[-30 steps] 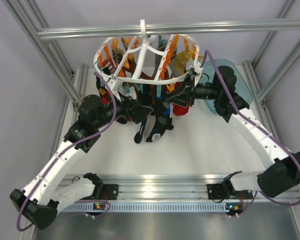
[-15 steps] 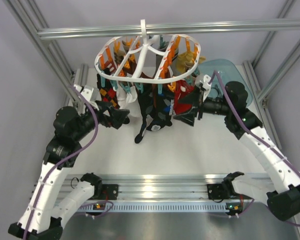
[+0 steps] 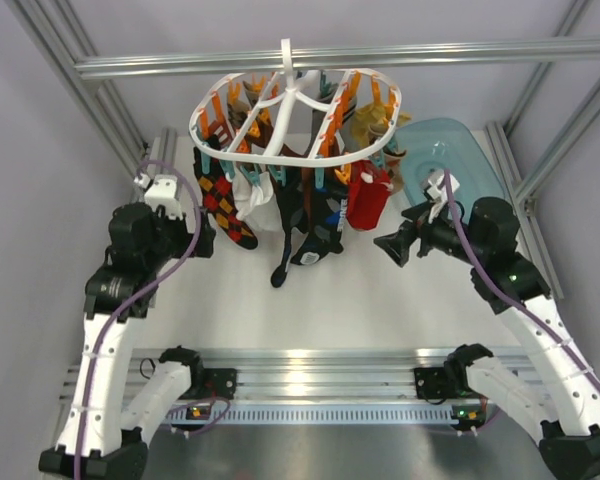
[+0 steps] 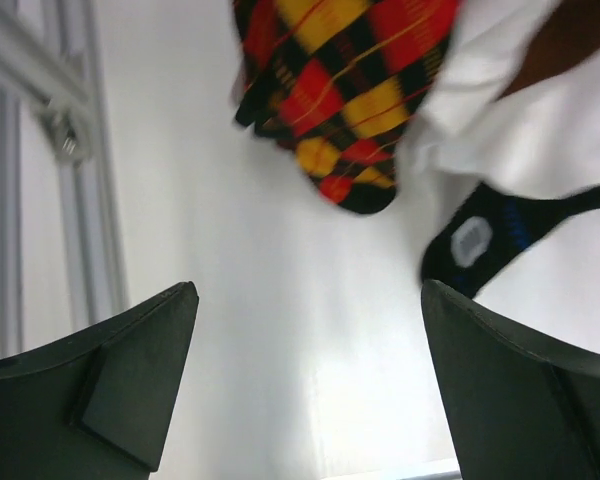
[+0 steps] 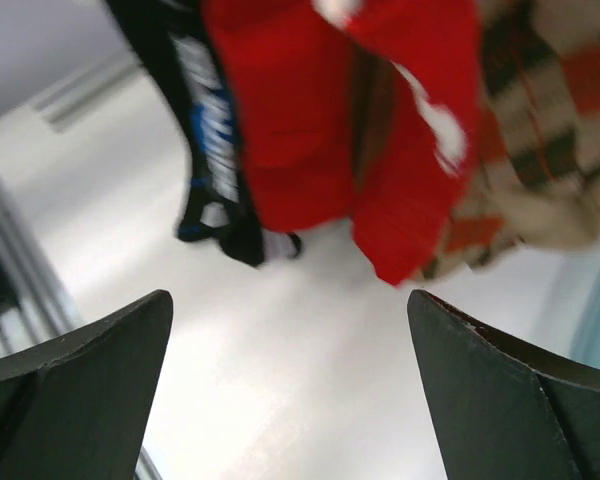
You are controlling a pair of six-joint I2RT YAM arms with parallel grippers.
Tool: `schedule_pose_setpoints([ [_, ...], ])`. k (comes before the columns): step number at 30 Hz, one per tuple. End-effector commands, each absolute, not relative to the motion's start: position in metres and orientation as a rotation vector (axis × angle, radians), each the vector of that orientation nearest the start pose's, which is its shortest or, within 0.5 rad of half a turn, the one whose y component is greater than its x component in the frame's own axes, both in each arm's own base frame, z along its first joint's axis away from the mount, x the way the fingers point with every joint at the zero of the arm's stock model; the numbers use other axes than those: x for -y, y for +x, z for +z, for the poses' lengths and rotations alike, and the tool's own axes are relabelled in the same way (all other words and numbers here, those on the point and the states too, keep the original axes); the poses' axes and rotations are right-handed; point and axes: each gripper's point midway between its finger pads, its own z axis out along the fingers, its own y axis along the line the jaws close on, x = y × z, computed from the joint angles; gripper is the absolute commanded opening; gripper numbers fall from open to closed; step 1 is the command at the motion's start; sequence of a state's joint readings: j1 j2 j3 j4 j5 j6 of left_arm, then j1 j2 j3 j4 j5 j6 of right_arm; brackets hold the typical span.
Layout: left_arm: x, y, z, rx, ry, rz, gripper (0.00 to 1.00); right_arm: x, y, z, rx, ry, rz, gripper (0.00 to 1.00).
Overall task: Clip the socks to the hanger
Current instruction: Reset both arms
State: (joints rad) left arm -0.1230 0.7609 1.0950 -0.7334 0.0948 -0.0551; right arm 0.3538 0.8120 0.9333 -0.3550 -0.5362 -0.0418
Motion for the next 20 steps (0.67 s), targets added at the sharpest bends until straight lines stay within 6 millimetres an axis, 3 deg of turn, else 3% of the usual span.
schedule_pose_setpoints([
  [1, 0.007, 0.244, 0.259, -2.193, 0.058, 0.051, 0.98, -0.141, 0.253, 0.263, -1.838, -0.536, 0.521, 1.00],
  [6, 0.001, 0.242, 0.240, -2.231, -0.049, 0.068, 0.98, -0.107, 0.264, 0.226, -1.915, -0.464, 0.347, 1.00],
  [9, -0.006, 0.241, 0.234, -2.233, -0.107, 0.080, 0.98, -0.096, 0.266, 0.219, -1.932, -0.403, 0.344, 1.00],
  [20, -0.021, 0.241, 0.232, -2.218, -0.194, 0.111, 0.98, -0.091, 0.263, 0.231, -1.878, -0.376, 0.355, 1.00],
])
